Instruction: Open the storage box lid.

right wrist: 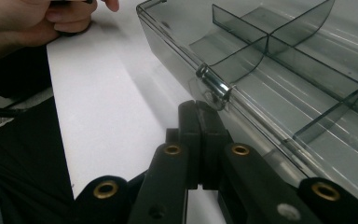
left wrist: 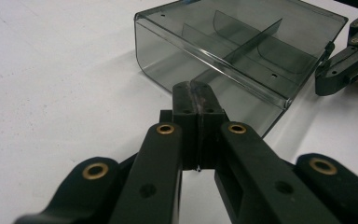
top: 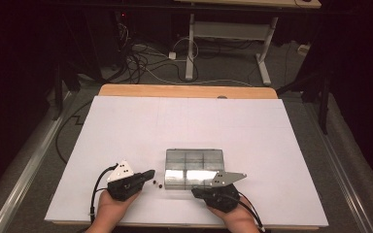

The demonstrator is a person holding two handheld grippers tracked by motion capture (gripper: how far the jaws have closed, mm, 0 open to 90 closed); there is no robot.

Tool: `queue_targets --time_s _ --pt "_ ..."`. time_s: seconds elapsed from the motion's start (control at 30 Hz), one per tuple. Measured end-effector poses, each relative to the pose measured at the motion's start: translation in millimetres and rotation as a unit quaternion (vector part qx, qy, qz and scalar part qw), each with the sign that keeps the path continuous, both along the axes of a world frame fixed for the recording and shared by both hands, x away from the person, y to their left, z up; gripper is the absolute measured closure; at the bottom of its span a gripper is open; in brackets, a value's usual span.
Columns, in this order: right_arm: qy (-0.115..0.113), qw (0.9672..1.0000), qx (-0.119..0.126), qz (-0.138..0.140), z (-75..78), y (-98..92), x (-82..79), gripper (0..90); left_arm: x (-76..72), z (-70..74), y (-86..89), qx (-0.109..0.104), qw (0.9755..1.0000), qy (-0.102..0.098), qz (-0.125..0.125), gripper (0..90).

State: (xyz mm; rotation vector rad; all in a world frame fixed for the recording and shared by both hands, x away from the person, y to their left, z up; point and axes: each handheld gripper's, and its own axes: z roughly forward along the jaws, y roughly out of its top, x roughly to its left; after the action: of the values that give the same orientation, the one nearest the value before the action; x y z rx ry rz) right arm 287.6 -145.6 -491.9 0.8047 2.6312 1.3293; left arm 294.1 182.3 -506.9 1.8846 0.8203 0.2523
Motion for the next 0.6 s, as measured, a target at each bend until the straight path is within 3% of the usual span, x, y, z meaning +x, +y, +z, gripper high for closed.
queue_targets --time_s 0.4,0.6 --pt "-0.003 0.9999 -0.009 -0.007 0.0 0.6 -0.8 90.0 -0.1 0.1 0.4 -0.001 1.0 0.0 -0.001 87.3" --pt "-0.003 1.0 0.001 -0.006 0.3 -1.8 -0.8 90.0 0.3 0.0 0.4 -0.002 1.0 0.001 -0.002 87.3"
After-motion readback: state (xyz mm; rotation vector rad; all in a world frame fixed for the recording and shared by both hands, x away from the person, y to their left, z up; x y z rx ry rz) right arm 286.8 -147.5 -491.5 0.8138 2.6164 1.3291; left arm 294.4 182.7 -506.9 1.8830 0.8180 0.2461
